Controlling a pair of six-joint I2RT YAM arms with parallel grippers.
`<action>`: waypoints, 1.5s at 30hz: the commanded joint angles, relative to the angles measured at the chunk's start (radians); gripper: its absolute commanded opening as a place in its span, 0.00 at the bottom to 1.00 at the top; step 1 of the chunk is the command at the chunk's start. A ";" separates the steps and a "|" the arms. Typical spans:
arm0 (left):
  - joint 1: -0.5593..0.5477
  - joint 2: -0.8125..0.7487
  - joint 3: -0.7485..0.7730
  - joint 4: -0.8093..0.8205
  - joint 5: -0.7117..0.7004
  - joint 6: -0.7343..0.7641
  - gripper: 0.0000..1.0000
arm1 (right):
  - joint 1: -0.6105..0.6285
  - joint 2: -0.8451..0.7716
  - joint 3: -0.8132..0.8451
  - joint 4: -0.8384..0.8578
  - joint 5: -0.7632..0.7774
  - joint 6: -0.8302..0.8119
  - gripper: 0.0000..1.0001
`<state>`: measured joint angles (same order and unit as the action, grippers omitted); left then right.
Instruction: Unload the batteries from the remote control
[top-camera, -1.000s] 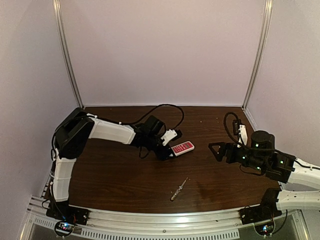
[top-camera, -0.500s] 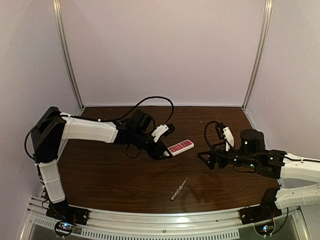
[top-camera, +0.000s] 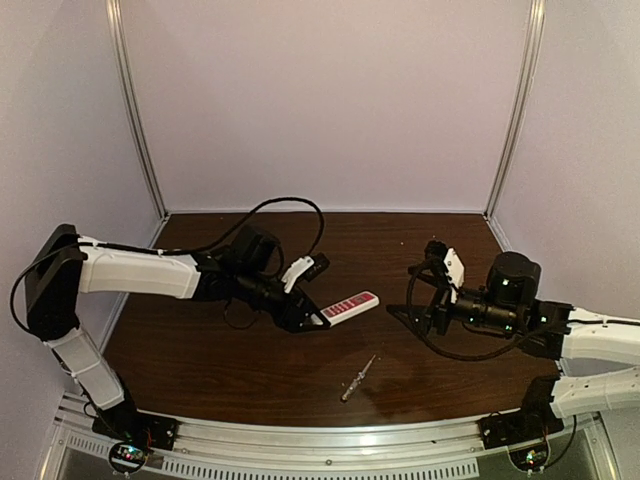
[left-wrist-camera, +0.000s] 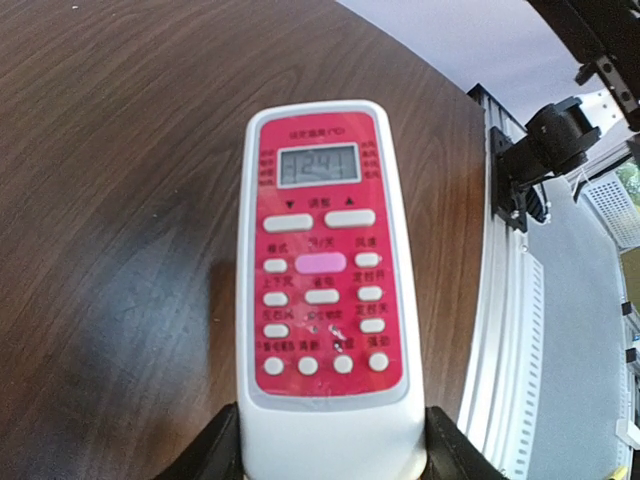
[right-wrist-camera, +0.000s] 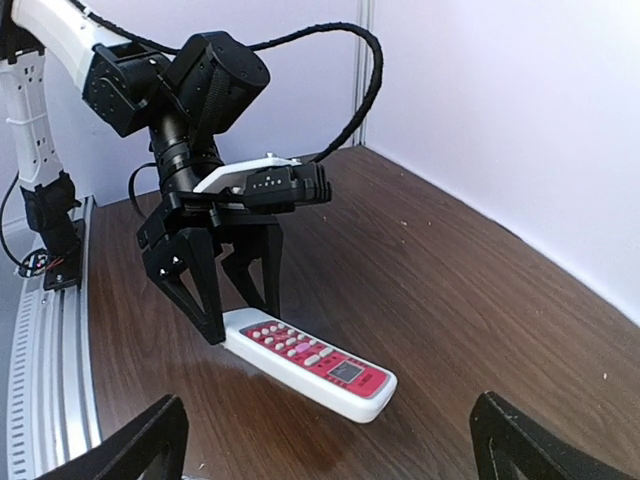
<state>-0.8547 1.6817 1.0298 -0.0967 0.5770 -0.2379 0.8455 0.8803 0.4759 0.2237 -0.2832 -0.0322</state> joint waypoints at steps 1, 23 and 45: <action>-0.004 -0.090 -0.059 0.126 0.098 -0.073 0.28 | 0.020 0.042 -0.027 0.102 -0.077 -0.171 1.00; -0.003 -0.286 -0.199 0.032 0.112 -0.150 0.00 | 0.117 0.342 0.069 0.160 -0.143 -0.479 1.00; -0.009 -0.291 -0.212 0.032 0.154 -0.141 0.00 | 0.115 0.298 0.058 0.154 -0.123 -0.609 1.00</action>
<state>-0.8547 1.3987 0.8246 -0.0944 0.6903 -0.3904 0.9588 1.1404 0.5003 0.4263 -0.3641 -0.5838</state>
